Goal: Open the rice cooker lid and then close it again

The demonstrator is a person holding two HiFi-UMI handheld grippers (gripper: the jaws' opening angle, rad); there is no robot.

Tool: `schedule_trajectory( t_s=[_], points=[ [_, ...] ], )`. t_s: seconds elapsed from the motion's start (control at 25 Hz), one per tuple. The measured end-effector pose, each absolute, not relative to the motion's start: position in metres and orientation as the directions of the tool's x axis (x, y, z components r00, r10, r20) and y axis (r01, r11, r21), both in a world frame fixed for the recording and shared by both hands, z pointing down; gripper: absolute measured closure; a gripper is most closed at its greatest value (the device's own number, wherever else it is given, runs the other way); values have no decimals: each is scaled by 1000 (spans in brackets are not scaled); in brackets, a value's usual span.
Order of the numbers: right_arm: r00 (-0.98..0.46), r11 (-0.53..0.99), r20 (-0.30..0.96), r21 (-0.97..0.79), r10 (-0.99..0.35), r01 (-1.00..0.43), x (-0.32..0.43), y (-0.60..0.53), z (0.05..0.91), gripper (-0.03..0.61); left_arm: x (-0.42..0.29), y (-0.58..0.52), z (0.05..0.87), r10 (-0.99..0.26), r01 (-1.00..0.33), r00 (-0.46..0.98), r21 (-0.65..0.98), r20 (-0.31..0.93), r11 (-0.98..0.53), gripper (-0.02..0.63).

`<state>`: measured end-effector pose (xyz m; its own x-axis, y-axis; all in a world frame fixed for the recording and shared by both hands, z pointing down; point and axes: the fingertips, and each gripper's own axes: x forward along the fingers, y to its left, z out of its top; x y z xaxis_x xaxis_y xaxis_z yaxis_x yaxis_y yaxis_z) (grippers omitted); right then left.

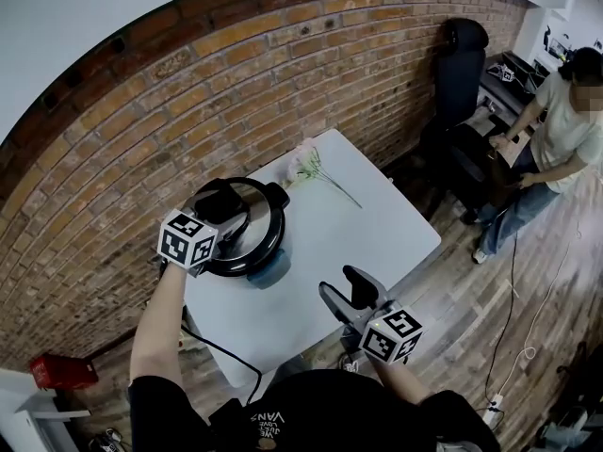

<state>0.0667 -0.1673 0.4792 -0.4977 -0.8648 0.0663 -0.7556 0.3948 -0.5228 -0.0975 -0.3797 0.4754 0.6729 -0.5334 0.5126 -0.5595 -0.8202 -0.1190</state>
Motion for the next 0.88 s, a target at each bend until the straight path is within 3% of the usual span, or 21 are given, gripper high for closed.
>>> schedule_trajectory(
  t_s=[0.28,0.64,0.88],
  points=[
    [-502,409,54,-507,-863,-758,75,-160,473,291,-110,-376,463,-628,-631,626,-172,463,-756,307],
    [-539,453,39,-492,-842,-744,84,-153,468,291,-135,-324,422,-760,-738,579,-207,297,-643,307],
    [-570,490,36,-468,-821,-735,87,-142,465,291,-154,-269,410,-842,-833,516,-137,158,-537,307]
  ],
)
